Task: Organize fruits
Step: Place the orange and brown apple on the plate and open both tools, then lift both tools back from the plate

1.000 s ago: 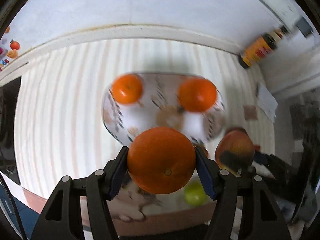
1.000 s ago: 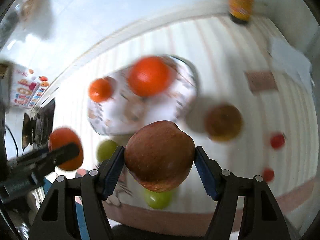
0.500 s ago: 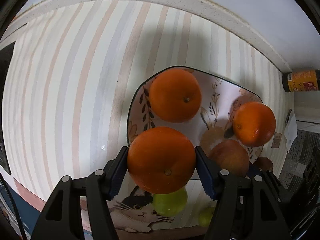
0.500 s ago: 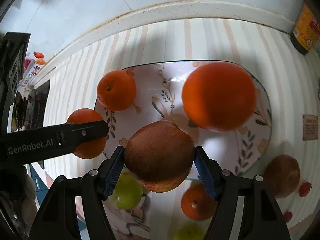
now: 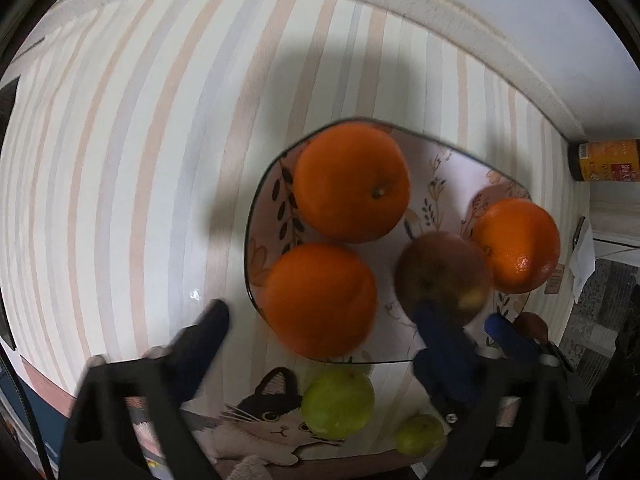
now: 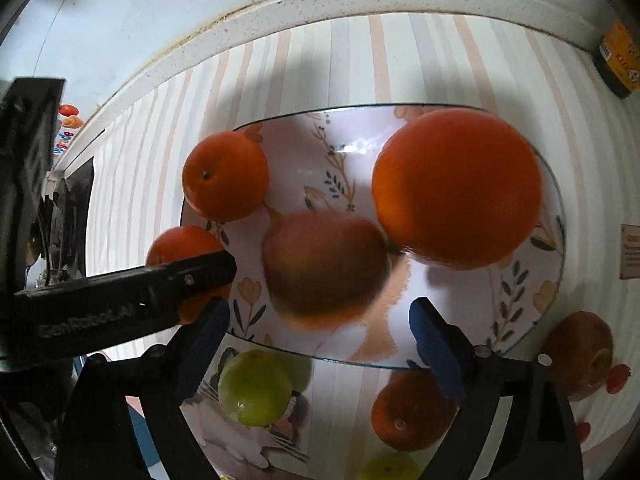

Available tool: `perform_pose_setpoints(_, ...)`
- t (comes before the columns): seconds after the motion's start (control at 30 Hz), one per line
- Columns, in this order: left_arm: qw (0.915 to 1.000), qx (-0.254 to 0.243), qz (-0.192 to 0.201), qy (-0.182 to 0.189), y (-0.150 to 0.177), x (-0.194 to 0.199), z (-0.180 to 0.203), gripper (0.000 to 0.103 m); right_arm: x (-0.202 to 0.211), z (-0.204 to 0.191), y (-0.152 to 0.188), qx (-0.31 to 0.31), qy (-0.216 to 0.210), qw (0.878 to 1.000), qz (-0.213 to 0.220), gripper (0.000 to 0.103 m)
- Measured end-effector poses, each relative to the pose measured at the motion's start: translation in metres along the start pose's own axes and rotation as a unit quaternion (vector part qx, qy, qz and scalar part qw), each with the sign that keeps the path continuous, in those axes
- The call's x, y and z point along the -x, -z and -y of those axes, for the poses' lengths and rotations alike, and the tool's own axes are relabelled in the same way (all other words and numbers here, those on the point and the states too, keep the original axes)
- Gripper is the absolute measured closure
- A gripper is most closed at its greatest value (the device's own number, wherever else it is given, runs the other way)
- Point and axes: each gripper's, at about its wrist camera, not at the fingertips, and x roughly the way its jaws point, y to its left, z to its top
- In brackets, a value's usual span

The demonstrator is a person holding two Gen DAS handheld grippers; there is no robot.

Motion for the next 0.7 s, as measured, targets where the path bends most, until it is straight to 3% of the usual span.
perform_pose_setpoints(0.2, 0.9997, -0.008, 0.021, -0.002, 0.005, 0.018, 0.003, 0.006, 0.022, 0.011, 0.006, -0.005, 0.041, 0.999, 0.006, 0.009)
perform_pose_setpoints(0.43, 0.9919, -0.043, 0.095, -0.072, 0.034, 0.056, 0.005, 0.006, 0.055, 0.022, 0.018, -0.005, 0.090, 0.995, 0.035, 0.008)
perform_pose_setpoints(0.7, 0.9850, -0.060, 0.139, -0.083, 0.075, 0.088, 0.017, 0.006, 0.090, 0.023, 0.046, -0.001, 0.102, 0.993, 0.056, 0.008)
